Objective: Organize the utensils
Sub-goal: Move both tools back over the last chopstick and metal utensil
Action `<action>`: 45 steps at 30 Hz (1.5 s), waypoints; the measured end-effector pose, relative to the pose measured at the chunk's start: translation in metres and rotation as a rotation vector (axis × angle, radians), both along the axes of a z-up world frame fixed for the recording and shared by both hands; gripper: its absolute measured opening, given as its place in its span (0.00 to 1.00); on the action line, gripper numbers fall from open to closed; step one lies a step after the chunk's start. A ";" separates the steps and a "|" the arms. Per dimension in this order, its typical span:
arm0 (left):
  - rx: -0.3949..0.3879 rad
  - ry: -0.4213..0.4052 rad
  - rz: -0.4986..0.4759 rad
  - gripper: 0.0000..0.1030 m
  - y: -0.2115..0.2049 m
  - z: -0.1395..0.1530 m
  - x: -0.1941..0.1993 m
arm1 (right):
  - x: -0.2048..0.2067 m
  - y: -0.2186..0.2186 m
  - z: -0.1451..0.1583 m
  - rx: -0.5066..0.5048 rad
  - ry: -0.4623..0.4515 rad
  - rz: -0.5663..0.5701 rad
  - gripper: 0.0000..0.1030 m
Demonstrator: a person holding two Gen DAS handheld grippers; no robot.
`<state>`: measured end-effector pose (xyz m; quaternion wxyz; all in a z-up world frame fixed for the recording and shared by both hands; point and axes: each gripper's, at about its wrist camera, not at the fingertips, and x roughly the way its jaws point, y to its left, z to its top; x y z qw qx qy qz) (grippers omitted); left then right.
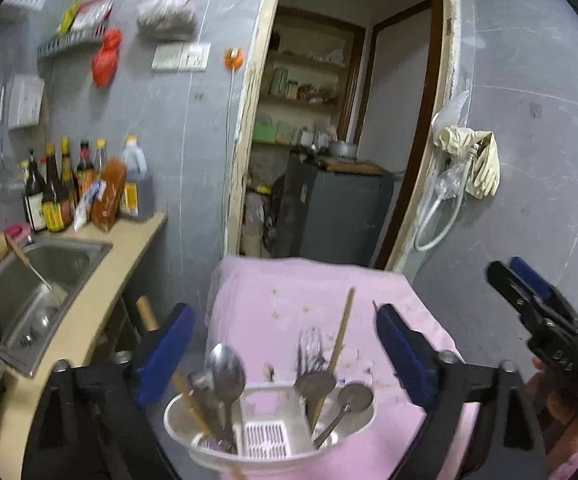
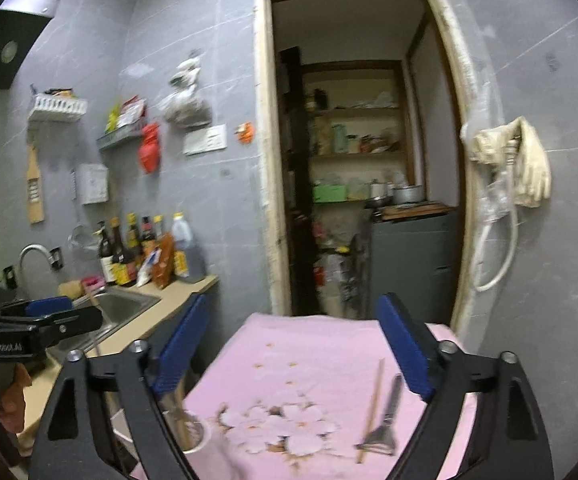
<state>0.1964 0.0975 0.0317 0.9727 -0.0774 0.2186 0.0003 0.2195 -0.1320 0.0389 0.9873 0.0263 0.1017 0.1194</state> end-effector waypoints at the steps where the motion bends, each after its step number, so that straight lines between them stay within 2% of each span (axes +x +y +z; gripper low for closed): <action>1: 0.014 -0.022 0.007 0.97 -0.007 0.002 0.001 | 0.000 -0.007 0.002 0.000 -0.004 -0.013 0.94; 3: 0.030 -0.051 0.013 0.99 -0.020 0.006 0.003 | 0.000 -0.023 0.005 0.005 -0.008 -0.047 0.99; 10: 0.051 -0.136 0.038 0.99 -0.070 0.009 0.019 | 0.007 -0.066 0.010 -0.018 0.000 -0.123 0.99; 18: 0.066 -0.138 0.012 0.99 -0.125 0.002 0.048 | 0.028 -0.121 0.000 -0.039 0.015 -0.183 0.99; 25: 0.063 -0.111 0.009 0.99 -0.165 -0.012 0.082 | 0.059 -0.158 -0.016 -0.052 0.044 -0.175 0.99; 34: 0.050 -0.048 0.041 0.99 -0.191 -0.050 0.137 | 0.112 -0.185 -0.052 -0.054 0.090 -0.131 0.99; 45: 0.029 0.068 0.117 0.99 -0.187 -0.112 0.188 | 0.187 -0.182 -0.129 -0.028 0.232 -0.059 0.99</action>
